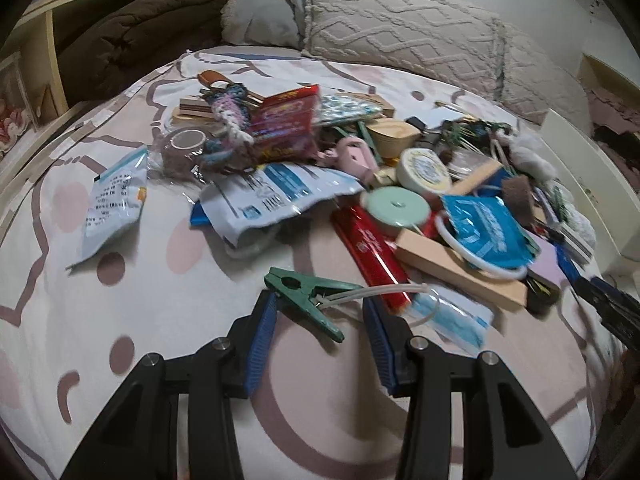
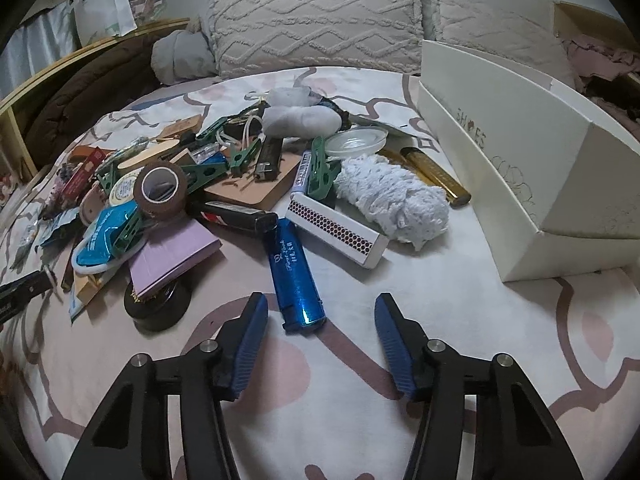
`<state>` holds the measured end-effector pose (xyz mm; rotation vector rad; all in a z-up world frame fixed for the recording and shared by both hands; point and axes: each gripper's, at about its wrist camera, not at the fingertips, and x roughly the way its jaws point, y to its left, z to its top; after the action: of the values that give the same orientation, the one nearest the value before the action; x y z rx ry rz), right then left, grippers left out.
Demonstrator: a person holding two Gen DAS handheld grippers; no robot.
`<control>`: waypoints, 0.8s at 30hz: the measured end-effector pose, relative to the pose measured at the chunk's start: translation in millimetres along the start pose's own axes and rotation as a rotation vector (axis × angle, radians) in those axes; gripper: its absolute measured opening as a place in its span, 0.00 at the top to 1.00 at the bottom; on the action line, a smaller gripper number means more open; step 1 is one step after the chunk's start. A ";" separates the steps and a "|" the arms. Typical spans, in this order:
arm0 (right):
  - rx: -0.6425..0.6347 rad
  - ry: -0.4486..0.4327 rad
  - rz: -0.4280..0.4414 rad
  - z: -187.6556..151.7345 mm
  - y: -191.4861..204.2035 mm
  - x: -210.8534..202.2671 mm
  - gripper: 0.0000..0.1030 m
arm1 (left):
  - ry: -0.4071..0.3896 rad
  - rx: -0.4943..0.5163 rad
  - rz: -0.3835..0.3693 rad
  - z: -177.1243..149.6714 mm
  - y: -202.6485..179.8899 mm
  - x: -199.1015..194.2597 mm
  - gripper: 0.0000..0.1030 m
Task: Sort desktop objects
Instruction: 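Open the left tool around the green clothespin while the right tool nudges the blue lighter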
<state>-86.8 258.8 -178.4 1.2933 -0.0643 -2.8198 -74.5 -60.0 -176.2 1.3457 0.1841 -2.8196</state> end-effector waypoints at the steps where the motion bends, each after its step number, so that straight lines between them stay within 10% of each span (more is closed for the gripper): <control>1: -0.005 0.000 -0.001 -0.8 0.7 -0.1 0.50 | 0.002 0.004 -0.019 -3.1 -2.1 -2.4 0.57; 11: -0.088 -0.001 -0.013 -4.5 14.4 2.8 0.76 | 0.019 0.075 -0.179 -24.0 -27.9 -17.0 0.57; 18: -0.097 -0.005 0.012 -6.0 15.1 -0.1 0.77 | 0.024 0.103 -0.167 -26.5 -36.1 -15.5 0.56; 24: -0.137 0.003 0.046 -16.2 23.1 -10.4 0.77 | 0.015 0.095 -0.171 -25.0 -34.1 -15.2 0.30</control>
<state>-67.3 236.0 -179.9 1.2504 0.0968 -2.7301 -47.7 -23.9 -176.6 1.4350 0.1759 -2.9945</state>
